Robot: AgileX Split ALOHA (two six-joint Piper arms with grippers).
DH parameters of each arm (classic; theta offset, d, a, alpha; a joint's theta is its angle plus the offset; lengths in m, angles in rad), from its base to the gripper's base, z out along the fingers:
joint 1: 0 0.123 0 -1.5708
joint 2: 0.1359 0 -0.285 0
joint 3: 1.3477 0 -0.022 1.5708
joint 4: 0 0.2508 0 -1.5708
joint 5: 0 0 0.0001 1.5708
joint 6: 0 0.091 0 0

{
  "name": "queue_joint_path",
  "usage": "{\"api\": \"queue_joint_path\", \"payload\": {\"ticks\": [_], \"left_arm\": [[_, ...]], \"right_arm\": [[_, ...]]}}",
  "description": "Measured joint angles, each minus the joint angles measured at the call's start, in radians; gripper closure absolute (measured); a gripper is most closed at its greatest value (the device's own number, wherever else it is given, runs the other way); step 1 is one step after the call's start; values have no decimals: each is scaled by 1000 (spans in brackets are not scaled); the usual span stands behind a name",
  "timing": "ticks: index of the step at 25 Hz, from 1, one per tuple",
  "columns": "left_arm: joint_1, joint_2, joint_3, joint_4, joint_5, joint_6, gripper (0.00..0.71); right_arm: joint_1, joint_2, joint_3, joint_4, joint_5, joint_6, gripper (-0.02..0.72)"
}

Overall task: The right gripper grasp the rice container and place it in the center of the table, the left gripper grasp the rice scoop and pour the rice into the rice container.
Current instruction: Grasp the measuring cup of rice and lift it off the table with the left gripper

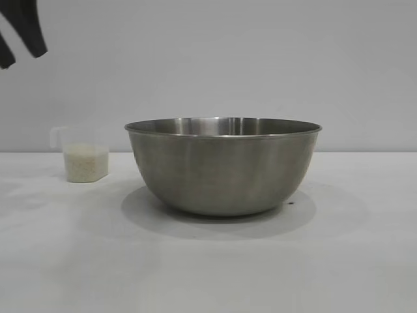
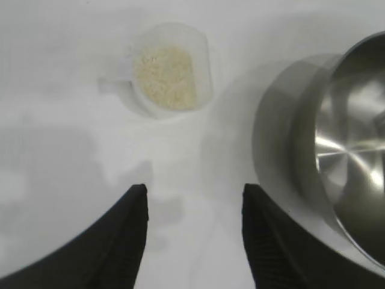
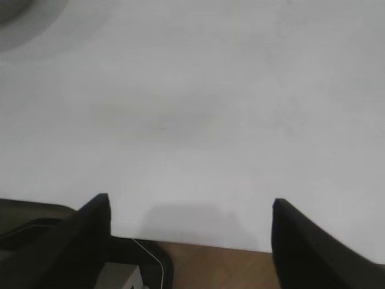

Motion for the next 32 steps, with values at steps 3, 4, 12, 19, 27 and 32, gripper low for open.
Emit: {"api": "queue_joint_path", "payload": {"ticks": [3, 4, 12, 19, 27, 32], "left_arm": [[0, -26, 76, 1, -65, 17, 397], [0, -31, 102, 3, -95, 19, 397], [0, -36, 277, -25, -386, 125, 397], [0, -36, 400, -90, -639, 251, 397], [-110, -21, 483, -11, -939, 189, 397], [-124, 69, 516, 191, -1106, -40, 397]], "right_arm": [[0, 0, 0, 0, 0, 0, 199], [0, 0, 0, 0, 0, 0, 199], [0, 0, 0, 0, 0, 0, 199], [0, 0, 0, 0, 0, 0, 199], [0, 0, 0, 0, 0, 0, 199], [0, 0, 0, 0, 0, 0, 199]]}}
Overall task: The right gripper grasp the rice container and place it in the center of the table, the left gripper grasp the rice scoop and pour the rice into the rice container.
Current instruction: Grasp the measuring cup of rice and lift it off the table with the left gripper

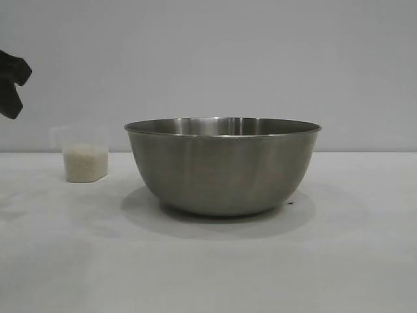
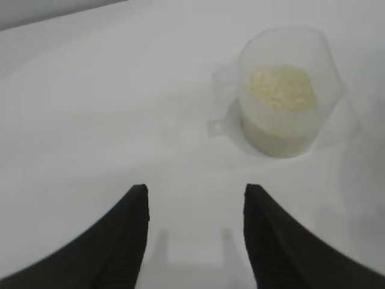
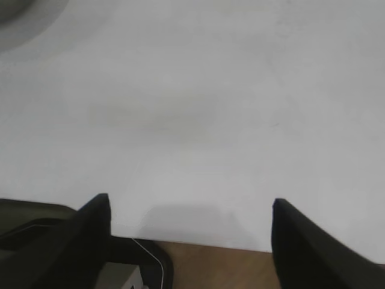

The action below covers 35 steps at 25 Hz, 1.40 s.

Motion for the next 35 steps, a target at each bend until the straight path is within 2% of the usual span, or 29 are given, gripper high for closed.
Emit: {"api": "queue_joint_path", "payload": {"ticks": [3, 9, 22, 35], "left_arm": [[0, 43, 29, 53, -106, -74, 397], [0, 124, 33, 125, -246, -133, 397], [0, 282, 33, 147, -527, -168, 397], [0, 394, 17, 147, -669, -183, 397]], "right_arm": [[0, 0, 0, 0, 0, 0, 199], [0, 0, 0, 0, 0, 0, 199], [0, 0, 0, 0, 0, 0, 199], [0, 0, 0, 0, 0, 0, 199]]}}
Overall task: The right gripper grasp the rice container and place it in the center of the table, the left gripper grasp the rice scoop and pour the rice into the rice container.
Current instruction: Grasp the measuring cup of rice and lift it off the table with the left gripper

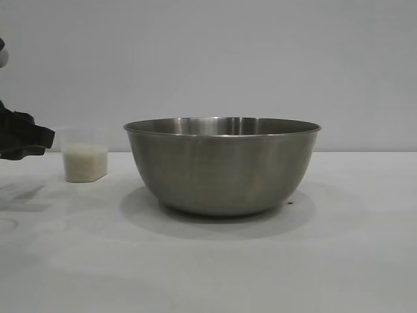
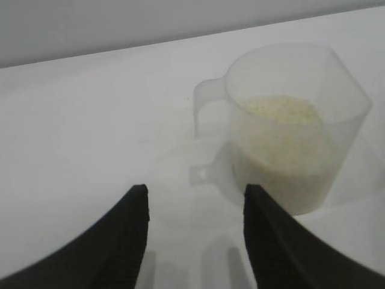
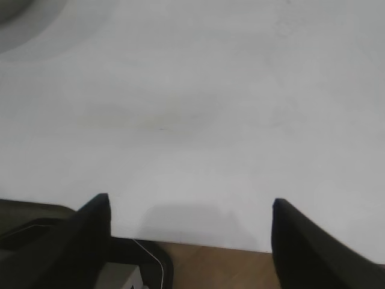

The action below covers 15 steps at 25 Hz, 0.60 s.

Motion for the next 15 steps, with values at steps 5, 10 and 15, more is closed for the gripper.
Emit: {"api": "queue_joint_path", "payload": {"ticks": [5, 10, 15], "left_arm": [[9, 26, -53, 7, 2, -2, 489], [32, 39, -85, 39, 38, -4, 438], [47, 48, -93, 54, 46, -6, 440]], "right_arm": [[0, 0, 0, 0, 0, 0, 199], [0, 0, 0, 0, 0, 0, 199], [0, 0, 0, 0, 0, 0, 199]]}}
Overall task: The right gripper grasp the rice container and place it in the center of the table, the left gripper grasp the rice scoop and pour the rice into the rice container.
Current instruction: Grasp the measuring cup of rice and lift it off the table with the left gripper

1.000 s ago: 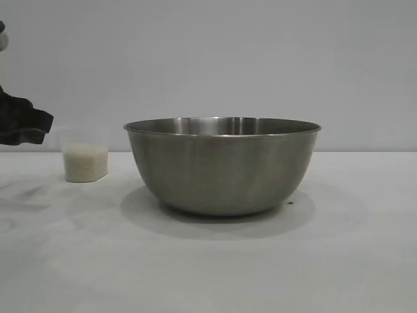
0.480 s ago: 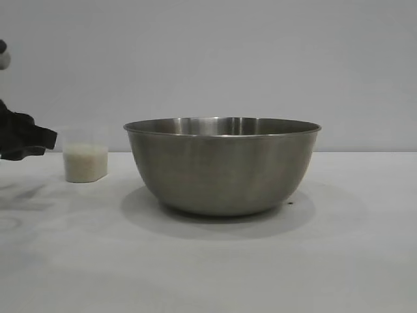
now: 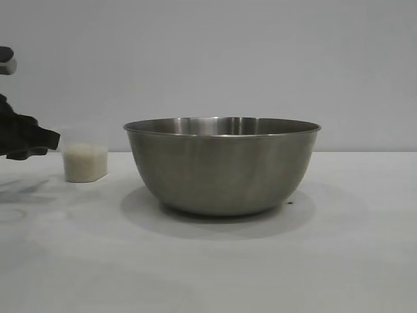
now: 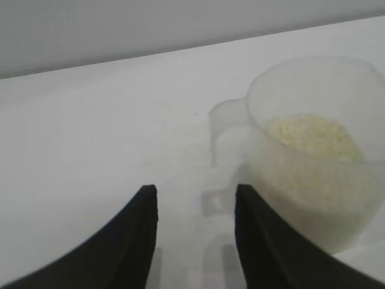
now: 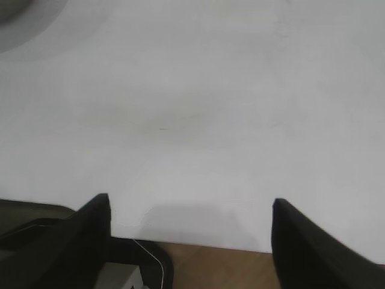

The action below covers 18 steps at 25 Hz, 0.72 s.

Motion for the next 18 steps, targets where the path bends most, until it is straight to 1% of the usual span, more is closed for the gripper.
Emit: {"api": "queue_joint_path", "payload": {"ticks": [6, 10, 18], "left_arm": [[0, 31, -28, 32, 5, -20, 440], [0, 33, -37, 32, 5, -20, 440], [0, 76, -93, 36, 5, -20, 440]], "right_arm": [[0, 0, 0, 0, 0, 0, 199], [0, 0, 0, 0, 0, 0, 199], [0, 0, 0, 0, 0, 0, 199]]}}
